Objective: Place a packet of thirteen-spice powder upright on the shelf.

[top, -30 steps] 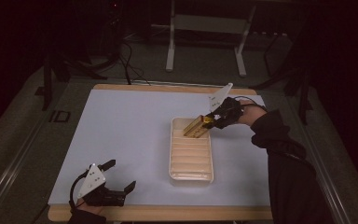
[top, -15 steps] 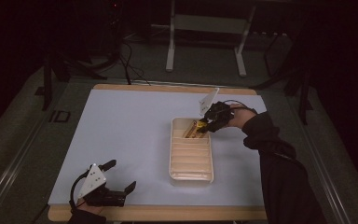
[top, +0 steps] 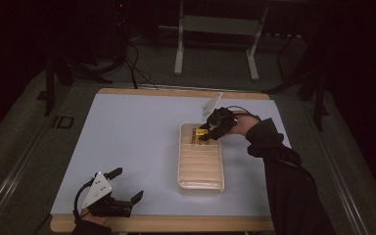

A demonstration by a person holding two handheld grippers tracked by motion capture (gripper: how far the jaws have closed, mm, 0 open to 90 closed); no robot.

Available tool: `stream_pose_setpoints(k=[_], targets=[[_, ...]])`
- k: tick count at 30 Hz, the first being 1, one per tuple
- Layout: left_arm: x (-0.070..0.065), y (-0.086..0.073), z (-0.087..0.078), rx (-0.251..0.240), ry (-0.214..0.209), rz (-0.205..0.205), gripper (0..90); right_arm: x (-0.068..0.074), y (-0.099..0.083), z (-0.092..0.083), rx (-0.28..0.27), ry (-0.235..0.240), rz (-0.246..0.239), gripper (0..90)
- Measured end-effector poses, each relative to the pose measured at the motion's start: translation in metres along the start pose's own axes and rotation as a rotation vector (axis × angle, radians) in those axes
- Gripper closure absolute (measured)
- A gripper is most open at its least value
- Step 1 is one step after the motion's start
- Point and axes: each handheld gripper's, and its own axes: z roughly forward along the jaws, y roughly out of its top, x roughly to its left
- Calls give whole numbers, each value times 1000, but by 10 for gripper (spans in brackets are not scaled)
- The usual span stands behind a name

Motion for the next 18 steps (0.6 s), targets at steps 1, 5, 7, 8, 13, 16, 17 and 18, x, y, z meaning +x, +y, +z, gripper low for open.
stream_pose_setpoints(k=[1, 5, 7, 8, 13, 16, 17, 18], targets=[[0, 0, 0, 0, 0, 0, 0, 0, 0, -1, 0, -1, 1, 588], [0, 0, 0, 4, -3, 1, 0, 0, -3, -10, -11, -19, 20, 524], [0, 0, 0, 4, -2, 1, 0, 2, -5, -14, -12, -24, 28, 494], [0, 0, 0, 6, 1, 1, 0, 4, -6, -17, -18, -28, 29, 476], [0, 0, 1, 6, 5, -1, 0, 11, -16, -28, -24, -46, 38, 382], [0, 0, 1, 6, 5, -6, 0, 13, -23, -35, -42, -67, 83, 298], [0, 0, 2, 8, 4, -4, 0, 13, -25, -37, -41, -72, 98, 279], [0, -1, 2, 12, 4, -1, 0, 13, -28, -39, -41, -81, 114, 241]])
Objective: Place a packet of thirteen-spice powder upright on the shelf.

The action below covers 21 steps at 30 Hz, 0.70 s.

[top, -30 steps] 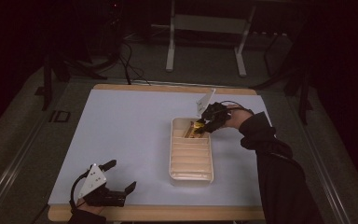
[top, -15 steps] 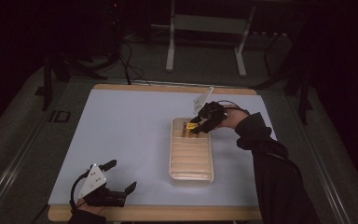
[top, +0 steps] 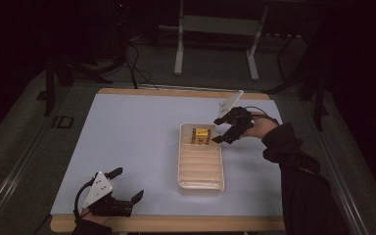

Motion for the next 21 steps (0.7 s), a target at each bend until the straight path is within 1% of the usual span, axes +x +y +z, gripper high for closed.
stream_pose_setpoints(k=[1, 2, 3, 4, 5, 6, 7, 8, 10, 12, 14, 16, 20, 21], targets=[[0, 0, 0, 0, 0, -2, 0, 0, -2, -2, 6, -4, 21, 218], [0, 0, 0, 0, 0, -2, 0, 0, -2, -2, 6, -4, 21, 218], [0, 0, 0, 0, 0, -2, 0, -1, -5, -4, 7, -4, 36, 217], [0, 0, -1, -5, 4, -6, 0, -1, -10, -9, -12, -8, 60, 190], [0, 0, -1, -3, 5, -5, 0, 0, -13, -11, -19, -15, 73, 166], [0, 0, -1, -1, 6, -5, 0, 1, -16, -13, -25, -25, 81, 144], [0, 0, -1, -3, 6, -6, 0, 2, -19, -15, -27, -19, 85, 137], [0, 0, -1, -5, 6, -6, 0, 3, -22, -18, -24, -19, 89, 137], [0, 1, -2, -6, 5, -5, 0, 6, -28, -21, -31, -37, 103, 137], [-1, 1, -3, -11, 5, -8, 0, 8, -35, -26, -49, -41, 120, 136], [0, 1, -3, -13, 5, -8, 0, 9, -43, -30, -65, -51, 148, 136], [-1, 1, -3, -12, 3, -8, 0, 12, -51, -33, -71, -73, 163, 135], [-1, 1, -2, -8, 0, -4, 0, 16, -66, -38, -82, -106, 221, 131], [-1, 1, -2, -8, 0, -6, 0, 16, -70, -39, -93, -108, 238, 132]])
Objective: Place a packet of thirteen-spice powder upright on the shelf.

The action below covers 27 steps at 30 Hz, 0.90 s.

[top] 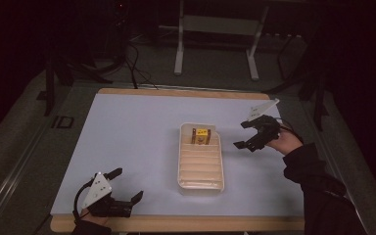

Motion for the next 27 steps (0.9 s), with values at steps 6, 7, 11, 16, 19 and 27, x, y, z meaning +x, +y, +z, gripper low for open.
stream_pose_setpoints(k=[6, 7, 11, 16, 19, 27], targets=[[0, 0, 0, 0, 1, -2, 0, -5, -19, -4, -13, -31, 109, 136], [0, 0, 0, 0, 1, 0, 0, -6, -23, -3, -8, -42, 127, 136], [0, 0, 0, 2, 0, -2, 0, -6, -44, 0, -12, -89, 194, 136], [0, 0, 0, 4, -2, -1, 0, -6, -66, 1, -23, -117, 268, 136], [0, 0, 0, 4, 0, -2, 0, -5, -81, 1, -37, -143, 323, 125], [0, 0, 0, 6, 0, 2, 0, 2, -113, -4, -77, -294, 441, 127]])
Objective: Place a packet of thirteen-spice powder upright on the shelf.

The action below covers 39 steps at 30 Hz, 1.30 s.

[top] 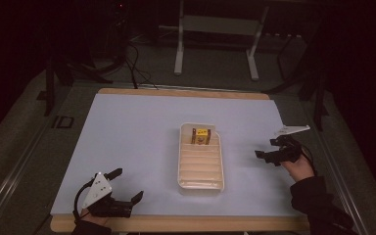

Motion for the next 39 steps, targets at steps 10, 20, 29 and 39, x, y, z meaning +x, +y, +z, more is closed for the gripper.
stream_pose_setpoints(k=[10, 20, 29, 39], targets=[[0, 0, 0, 3, 0, 3, 0, 18, -24, -23, -116, -121, 53, 127], [0, 0, 0, 9, -3, 4, 0, 26, -47, -26, -133, -111, 71, 127], [-1, 0, 0, 10, -5, 6, 0, 23, -64, -38, -173, -146, 100, 127], [-1, 1, 0, 7, -4, 11, 0, 24, -65, -37, -170, -158, 95, 127]])
